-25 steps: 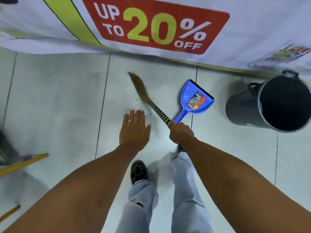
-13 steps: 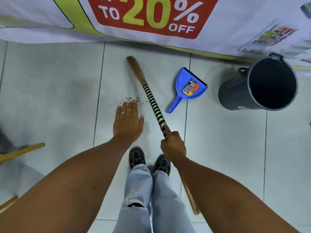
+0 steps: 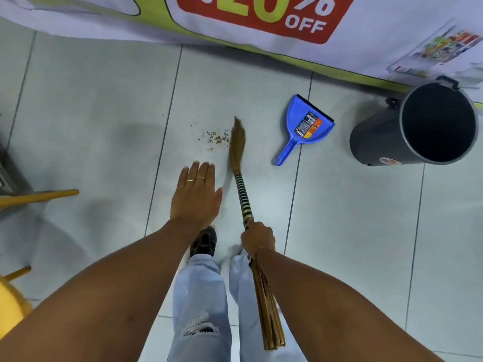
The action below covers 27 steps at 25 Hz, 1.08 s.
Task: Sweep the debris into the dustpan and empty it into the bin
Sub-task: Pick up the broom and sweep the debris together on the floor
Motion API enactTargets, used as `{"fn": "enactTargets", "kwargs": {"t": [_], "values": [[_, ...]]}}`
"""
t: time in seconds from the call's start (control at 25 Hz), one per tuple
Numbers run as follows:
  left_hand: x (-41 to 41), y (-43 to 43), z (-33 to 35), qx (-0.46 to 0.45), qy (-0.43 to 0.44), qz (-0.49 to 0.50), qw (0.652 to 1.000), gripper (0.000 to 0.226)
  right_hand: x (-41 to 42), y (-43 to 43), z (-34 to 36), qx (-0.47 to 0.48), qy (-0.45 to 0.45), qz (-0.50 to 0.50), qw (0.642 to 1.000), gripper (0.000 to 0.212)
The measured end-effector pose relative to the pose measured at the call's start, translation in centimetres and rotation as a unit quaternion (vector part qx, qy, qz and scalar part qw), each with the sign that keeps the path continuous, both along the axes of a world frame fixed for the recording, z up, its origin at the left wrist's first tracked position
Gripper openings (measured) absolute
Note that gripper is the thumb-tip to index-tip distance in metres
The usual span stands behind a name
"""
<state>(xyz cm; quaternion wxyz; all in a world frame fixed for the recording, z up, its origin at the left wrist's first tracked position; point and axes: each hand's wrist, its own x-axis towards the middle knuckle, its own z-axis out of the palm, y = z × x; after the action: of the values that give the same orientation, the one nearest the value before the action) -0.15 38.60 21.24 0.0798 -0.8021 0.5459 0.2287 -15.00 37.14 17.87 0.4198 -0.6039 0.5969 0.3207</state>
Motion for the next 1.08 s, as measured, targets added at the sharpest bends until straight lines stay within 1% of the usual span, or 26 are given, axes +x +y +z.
{"fn": "enactTargets", "kwargs": {"t": [0.12,0.2,0.32,0.44,0.52,0.6,0.68,0.76,0.84,0.96,1.08], "values": [[1.6,0.0,0.0,-0.017,-0.013,0.009,1.0,0.061,3.0,1.0,-1.1,0.002,-0.009,0.023,1.0,0.037],[2.7,0.5,0.1,-0.019,-0.018,0.01,1.0,0.061,4.9,1.5,-1.6,-0.001,-0.027,0.003,1.0,0.036],[4.4,1.8,0.4,-0.014,-0.024,0.008,1.0,0.06,6.1,2.6,-0.9,-0.026,-0.061,-0.053,0.996,0.038],[5.7,3.0,1.3,-0.011,-0.02,0.005,1.0,0.06,4.8,4.6,1.1,-0.084,-0.098,-0.131,0.983,0.046],[6.2,3.4,1.8,-0.018,-0.012,0.004,1.0,0.059,3.9,5.9,2.2,-0.095,-0.092,-0.197,0.972,0.049],[6.9,3.6,2.1,-0.025,-0.008,0.005,1.0,0.059,3.6,6.8,2.6,-0.073,-0.048,-0.23,0.969,0.049],[7.6,3.7,2.2,-0.031,-0.006,0.005,0.999,0.059,4.3,7.2,2.4,-0.02,-0.003,-0.205,0.979,0.044],[8.5,3.9,1.9,-0.029,-0.003,0.007,1.0,0.058,6.4,7.8,2.4,0.029,0.021,-0.184,0.982,0.038],[9.1,4.1,1.7,-0.024,-0.003,0.005,1.0,0.059,8.7,8.4,2.2,0.044,0.008,-0.196,0.98,0.037],[10.8,4.6,1.3,-0.009,-0.008,0.003,1.0,0.06,12.7,8.7,1.5,0.032,-0.01,-0.184,0.982,0.038],[12.7,4.7,1.4,0.0,-0.02,0.007,1.0,0.061,15.5,7.3,1.8,0.06,-0.009,-0.225,0.973,0.036]]}}
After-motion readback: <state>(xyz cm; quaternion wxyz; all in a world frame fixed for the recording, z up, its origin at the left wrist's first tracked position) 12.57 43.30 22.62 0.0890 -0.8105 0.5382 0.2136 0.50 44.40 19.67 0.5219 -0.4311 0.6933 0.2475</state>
